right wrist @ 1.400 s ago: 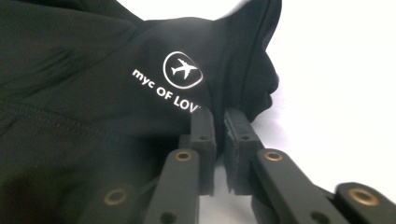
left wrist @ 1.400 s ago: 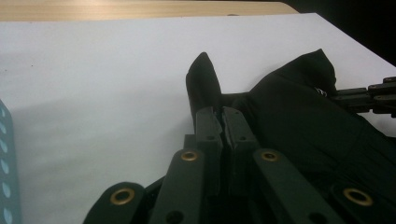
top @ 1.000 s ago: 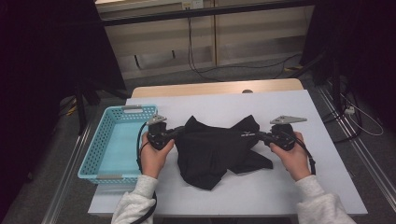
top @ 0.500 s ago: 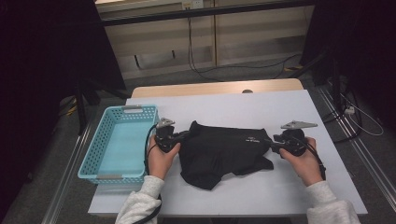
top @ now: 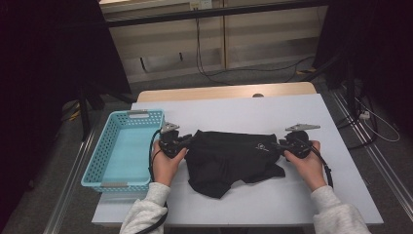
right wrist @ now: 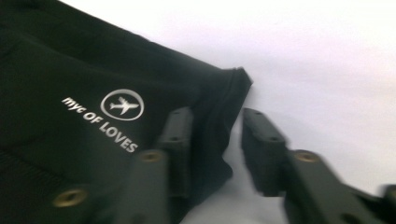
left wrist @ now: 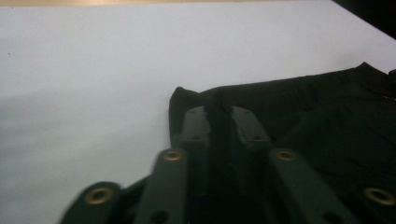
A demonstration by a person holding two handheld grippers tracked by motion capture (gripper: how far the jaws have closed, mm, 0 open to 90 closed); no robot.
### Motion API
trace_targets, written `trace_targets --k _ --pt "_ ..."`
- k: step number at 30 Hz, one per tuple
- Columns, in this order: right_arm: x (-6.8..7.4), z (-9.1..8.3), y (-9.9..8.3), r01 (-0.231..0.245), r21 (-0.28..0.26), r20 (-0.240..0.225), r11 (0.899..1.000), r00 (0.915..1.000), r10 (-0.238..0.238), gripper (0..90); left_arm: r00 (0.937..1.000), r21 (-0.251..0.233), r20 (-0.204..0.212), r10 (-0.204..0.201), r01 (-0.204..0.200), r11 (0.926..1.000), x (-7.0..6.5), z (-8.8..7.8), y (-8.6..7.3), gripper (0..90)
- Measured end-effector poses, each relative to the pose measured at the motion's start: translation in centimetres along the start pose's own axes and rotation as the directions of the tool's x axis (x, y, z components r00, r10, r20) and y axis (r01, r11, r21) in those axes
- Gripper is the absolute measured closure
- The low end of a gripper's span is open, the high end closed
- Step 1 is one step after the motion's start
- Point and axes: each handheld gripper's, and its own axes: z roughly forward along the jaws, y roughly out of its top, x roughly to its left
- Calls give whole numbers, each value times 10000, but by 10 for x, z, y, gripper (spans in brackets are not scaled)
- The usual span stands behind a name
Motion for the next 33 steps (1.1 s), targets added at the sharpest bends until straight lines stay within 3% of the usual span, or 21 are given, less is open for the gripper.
trace_targets --k 3,7,12,14,16,22,24,25,30,33 --pt "-3 -1 0 102 14 -137 9999 9999 -102 787 10000 23 -90 -38 39 10000 0 3 -1 541" --pt "-5 1 -1 257 248 -389 9994 9989 -247 829 9993 17 -353 113 -112 9999 1 5 -1 400" --pt "-15 -5 1 31 -327 -81 9995 10000 -33 850 9992 42 -403 41 -39 10000 1 11 -1 367" --pt "-19 -5 1 182 -469 400 9987 9991 -163 846 9990 105 -444 40 -35 9999 1 14 -2 367" --pt "-22 -1 -1 218 -204 503 9996 9985 -208 842 9989 192 -465 11 -2 9998 1 18 -2 369" --pt "-25 2 -2 105 -134 738 9999 9972 -95 761 9980 488 -638 -2 33 9988 5 27 -1 416" --pt "-25 1 -2 109 -168 741 9998 9972 -96 759 9979 651 -637 -131 172 9977 7 30 -3 447" --pt "-25 1 -2 126 -157 711 9998 9974 -114 800 9979 813 -644 -118 170 9965 8 31 -3 457" --pt "-23 3 -2 400 -15 592 9992 9974 -398 864 9977 1042 -620 -282 346 9939 10 36 -6 593" --pt "-24 3 -2 248 -37 498 9997 9985 -245 869 9982 1056 -516 -314 368 9937 9 39 -5 727"
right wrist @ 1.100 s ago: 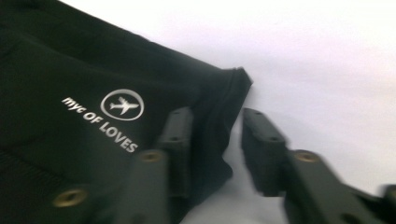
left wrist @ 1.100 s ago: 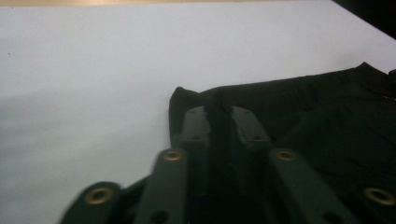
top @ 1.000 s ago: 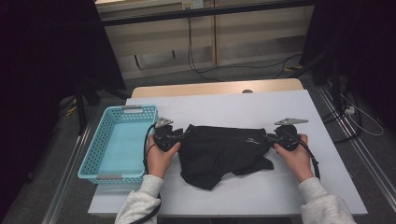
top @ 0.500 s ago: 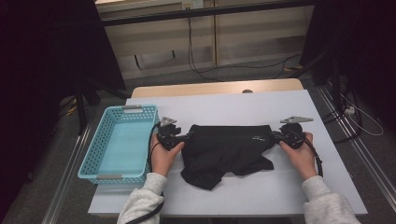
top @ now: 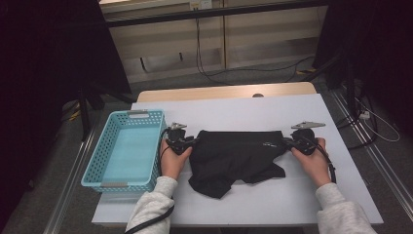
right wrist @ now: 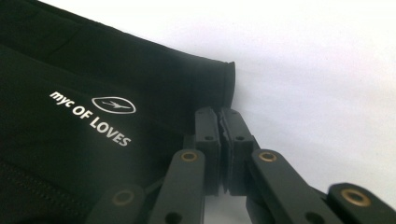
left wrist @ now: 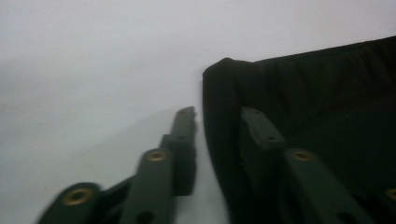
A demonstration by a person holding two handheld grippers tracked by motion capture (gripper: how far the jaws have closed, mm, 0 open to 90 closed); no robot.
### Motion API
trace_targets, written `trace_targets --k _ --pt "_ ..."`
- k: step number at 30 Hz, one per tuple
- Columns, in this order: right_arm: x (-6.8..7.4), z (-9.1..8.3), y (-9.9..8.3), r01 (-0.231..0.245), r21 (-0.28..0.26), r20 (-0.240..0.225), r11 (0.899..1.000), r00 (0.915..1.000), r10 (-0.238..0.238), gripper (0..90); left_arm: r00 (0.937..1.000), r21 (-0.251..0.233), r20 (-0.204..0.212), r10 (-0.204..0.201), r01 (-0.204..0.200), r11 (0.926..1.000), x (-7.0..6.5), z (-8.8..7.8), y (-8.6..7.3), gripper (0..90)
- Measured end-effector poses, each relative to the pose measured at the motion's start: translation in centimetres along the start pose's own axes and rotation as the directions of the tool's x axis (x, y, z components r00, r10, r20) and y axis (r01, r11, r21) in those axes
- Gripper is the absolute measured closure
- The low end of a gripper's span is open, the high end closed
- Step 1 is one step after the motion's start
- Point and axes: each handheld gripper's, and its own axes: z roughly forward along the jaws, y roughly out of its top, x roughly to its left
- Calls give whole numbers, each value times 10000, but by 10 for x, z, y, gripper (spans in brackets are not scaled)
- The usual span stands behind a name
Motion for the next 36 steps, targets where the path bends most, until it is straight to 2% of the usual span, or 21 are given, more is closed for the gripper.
trace_targets --k 2,4,10,15,17,19,20,21,22,23,24,29,31,33,36 --pt "0 0 0 -33 -15 -40 10000 10000 33 873 9998 89 157 -133 132 9999 -1 1 1 827" --pt "0 0 0 -68 -52 -53 10000 10000 68 877 9998 83 53 -174 174 9998 -3 1 3 857" --pt "-1 -6 5 -232 -699 -77 9973 9997 228 880 9983 -635 -10 -580 578 9963 0 -8 7 870" --pt "-3 -5 10 -346 -1009 161 9943 9992 364 881 9981 -1145 -79 -604 591 9917 3 -10 10 871" --pt "-4 -3 11 -254 -1178 362 9927 9989 298 881 9980 -1250 -64 -635 622 9902 4 -8 10 871" --pt "-3 -1 13 -111 -1219 602 9925 9980 185 872 9977 -990 27 -673 673 9928 5 -3 8 866" --pt "-2 1 13 -63 -1150 693 9934 9975 144 871 9985 -946 -75 -546 536 9941 6 -1 7 849" --pt "-2 4 12 154 -1123 995 9936 9950 -41 834 9987 -1017 -204 -462 439 9938 7 1 6 788" --pt "-2 6 12 198 -1093 1154 9938 9933 -71 772 9982 -1000 -276 -523 493 9938 8 2 5 667" --pt "-2 8 11 110 -1008 1144 9948 9934 6 756 9980 -905 -338 -530 498 9947 9 2 5 540" --pt "-2 8 11 128 -870 1052 9961 9944 -36 749 9981 -921 -349 -503 469 9946 9 1 5 491" --pt "0 2 13 -78 -888 569 9960 9983 129 641 9988 -871 -356 -337 305 9957 8 -4 7 353" --pt "-1 2 13 -195 -768 505 9969 9985 235 621 9992 -681 -313 -250 229 9974 5 -4 6 314" --pt "-4 2 12 -411 -678 241 9969 9988 428 599 9995 -609 -304 -129 110 9981 3 -3 6 310" --pt "-5 1 11 -389 -682 -44 9969 9992 387 582 9997 -607 -225 -109 95 9981 1 -4 7 301"
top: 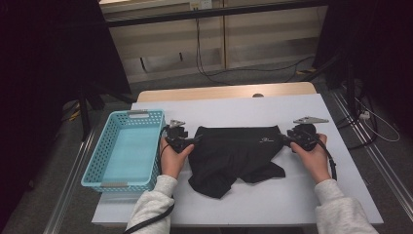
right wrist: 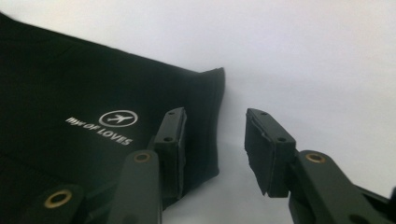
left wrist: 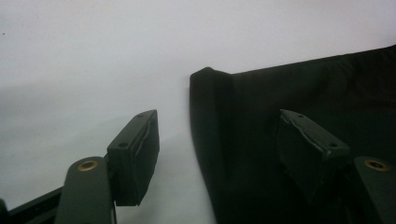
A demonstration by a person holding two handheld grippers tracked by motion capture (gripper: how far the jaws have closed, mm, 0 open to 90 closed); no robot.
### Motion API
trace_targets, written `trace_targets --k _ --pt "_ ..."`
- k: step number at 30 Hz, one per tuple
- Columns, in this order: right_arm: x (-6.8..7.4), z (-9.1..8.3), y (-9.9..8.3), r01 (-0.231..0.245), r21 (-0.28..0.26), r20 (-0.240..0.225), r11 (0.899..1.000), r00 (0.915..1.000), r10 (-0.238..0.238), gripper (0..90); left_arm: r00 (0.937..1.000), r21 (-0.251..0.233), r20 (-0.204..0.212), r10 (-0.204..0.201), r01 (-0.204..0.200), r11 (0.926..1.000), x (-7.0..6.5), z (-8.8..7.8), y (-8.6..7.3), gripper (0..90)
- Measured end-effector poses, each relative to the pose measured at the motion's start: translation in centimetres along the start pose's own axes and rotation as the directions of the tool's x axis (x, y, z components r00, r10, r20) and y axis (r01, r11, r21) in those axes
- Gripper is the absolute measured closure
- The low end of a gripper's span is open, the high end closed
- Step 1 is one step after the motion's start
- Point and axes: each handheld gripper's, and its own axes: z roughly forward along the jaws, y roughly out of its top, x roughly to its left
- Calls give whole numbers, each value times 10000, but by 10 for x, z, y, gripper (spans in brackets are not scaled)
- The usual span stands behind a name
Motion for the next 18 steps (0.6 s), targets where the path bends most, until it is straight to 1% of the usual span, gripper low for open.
trace_targets --k 2,4,5,6,7,8,9,11,12,13,14,15,17,18 --pt "1 2 -1 10 86 -136 10000 9999 -9 564 10000 133 26 13 -13 9999 -1 0 0 293" --pt "2 5 -2 -21 318 -114 9995 9999 25 535 10000 226 35 9 -10 9997 -1 2 -1 285" --pt "2 8 -3 11 478 -104 9989 9999 -6 542 10000 256 69 -35 33 9997 -2 3 -2 282" --pt "3 10 -4 3 582 -222 9983 9998 10 561 10000 313 55 -41 39 9995 -2 4 -3 281" --pt "4 11 -5 -82 650 -410 9979 9991 109 572 10000 346 -5 -20 20 9994 -2 4 -3 276" --pt "5 11 -5 -32 677 -391 9977 9992 59 587 10000 320 -95 -22 25 9995 -2 4 -4 275" --pt "7 10 -4 39 742 -406 9972 9992 -9 637 9999 329 -138 16 -11 9995 -2 4 -4 272" --pt "8 9 -4 79 858 -638 9963 9980 -25 749 9999 326 -141 14 -9 9995 -2 4 -4 270" --pt "9 8 -4 132 880 -703 9960 9975 -70 790 9999 333 -128 31 -27 9994 -2 4 -4 270" --pt "9 5 -2 294 843 -670 9960 9975 -238 826 9999 360 -129 93 -89 9993 -1 4 -3 270" --pt "8 1 -1 255 723 -517 9971 9984 -218 834 9999 347 -130 104 -100 9993 -1 3 -3 270" --pt "5 -3 0 79 557 -486 9984 9988 -52 837 9999 308 -83 91 -88 9995 -1 3 -3 270" --pt "1 -12 0 -344 473 -672 9983 9970 375 839 9999 314 -40 114 -112 9994 -1 2 -3 270" --pt "-1 -16 0 -464 468 -736 9978 9960 498 840 9999 311 7 111 -111 9995 -1 2 -2 270"
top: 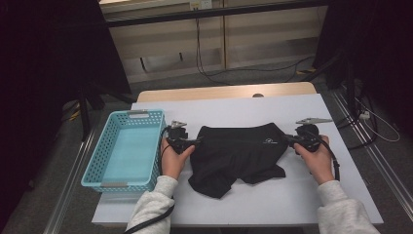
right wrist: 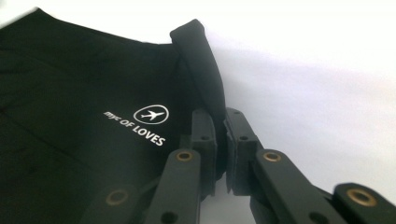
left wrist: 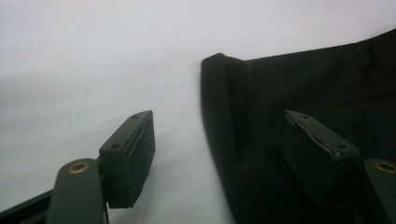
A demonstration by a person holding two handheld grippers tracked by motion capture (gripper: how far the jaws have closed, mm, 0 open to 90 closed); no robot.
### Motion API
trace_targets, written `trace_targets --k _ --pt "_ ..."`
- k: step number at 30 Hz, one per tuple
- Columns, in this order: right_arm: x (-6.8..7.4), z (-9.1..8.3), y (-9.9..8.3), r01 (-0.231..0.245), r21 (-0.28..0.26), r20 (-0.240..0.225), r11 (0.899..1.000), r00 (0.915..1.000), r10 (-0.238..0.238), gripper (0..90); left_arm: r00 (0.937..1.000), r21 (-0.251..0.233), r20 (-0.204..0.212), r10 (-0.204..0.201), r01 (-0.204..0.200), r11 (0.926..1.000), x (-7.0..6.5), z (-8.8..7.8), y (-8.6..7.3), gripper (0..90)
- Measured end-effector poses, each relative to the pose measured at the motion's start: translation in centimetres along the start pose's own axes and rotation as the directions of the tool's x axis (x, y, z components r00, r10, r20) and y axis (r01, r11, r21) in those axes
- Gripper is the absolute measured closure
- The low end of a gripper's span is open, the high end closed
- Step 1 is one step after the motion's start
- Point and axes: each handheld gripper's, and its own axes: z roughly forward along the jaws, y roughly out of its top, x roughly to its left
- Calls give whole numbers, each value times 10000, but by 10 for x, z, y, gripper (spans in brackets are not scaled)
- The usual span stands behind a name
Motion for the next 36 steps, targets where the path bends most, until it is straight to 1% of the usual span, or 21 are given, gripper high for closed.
trace_targets --k 2,3,5,6,7,9,11,12,13,15,18,20,22,25,28,29,31,33,34,35,36 --pt "-3 -6 0 -134 -11 79 9999 9999 134 841 10000 -49 64 -18 19 10000 -1 0 0 270" --pt "-5 -8 0 -147 -146 172 9998 9997 150 841 9999 -33 112 13 -13 10000 -2 1 0 271" --pt "-11 -12 1 -142 -365 600 9992 9981 164 842 9998 -10 184 99 -99 10000 -4 1 0 282" --pt "-14 -12 2 -162 -428 801 9990 9966 196 842 9994 76 333 136 -139 9999 -5 1 1 299" --pt "-17 -12 1 -222 -408 883 9989 9958 258 841 9991 88 416 111 -115 9999 -6 2 1 322" --pt "-22 -8 0 -321 -413 924 9986 9951 359 835 9987 112 455 223 -229 9997 -8 3 1 319" --pt "-24 -2 -2 -198 -286 955 9994 9952 224 802 9984 141 539 177 -185 9997 -8 4 0 316" --pt "-24 1 -3 -26 -252 948 9997 9955 50 792 9981 189 587 173 -185 9997 -8 4 0 316" --pt "-24 4 -4 35 -115 1043 9999 9945 -23 766 9981 200 590 162 -175 9996 -8 4 0 315" --pt "-24 6 -5 -153 -95 962 9998 9952 161 651 9981 175 600 103 -114 9998 -7 4 -1 315" --pt "-24 -2 -3 -194 -407 1098 9990 9937 238 547 9980 159 635 38 -48 9999 -5 2 0 316" --pt "-26 -10 -3 -352 -525 921 9980 9950 399 482 9975 149 710 -15 5 9999 -5 2 0 322" --pt "-27 -17 -4 -300 -362 722 9989 9969 326 412 9975 141 701 11 -21 9999 -6 2 0 323" --pt "-29 -25 -9 55 -165 942 9998 9955 -39 430 9962 177 869 19 -35 9998 -6 3 0 338" --pt "-29 -25 -15 157 -3 628 9999 9979 -157 461 9956 179 935 23 -40 9998 -8 4 1 352" --pt "-28 -23 -16 319 125 605 9994 9976 -326 475 9953 219 965 31 -53 9997 -9 4 1 358" --pt "-26 -18 -18 415 323 674 9986 9968 -436 476 9952 263 972 104 -130 9996 -10 7 1 359" --pt "-27 -13 -19 207 271 763 9994 9968 -228 481 9963 249 845 176 -198 9995 -10 9 0 351" --pt "-28 -12 -18 65 124 927 9999 9957 -76 492 9964 183 818 232 -248 9995 -10 10 -1 332" --pt "-30 -11 -18 -69 -69 1065 10000 9943 76 531 9963 144 826 244 -257 9996 -10 11 -1 318" --pt "-32 -11 -17 -182 -276 1042 9995 9943 210 532 9962 126 837 220 -232 9997 -10 11 -1 317"
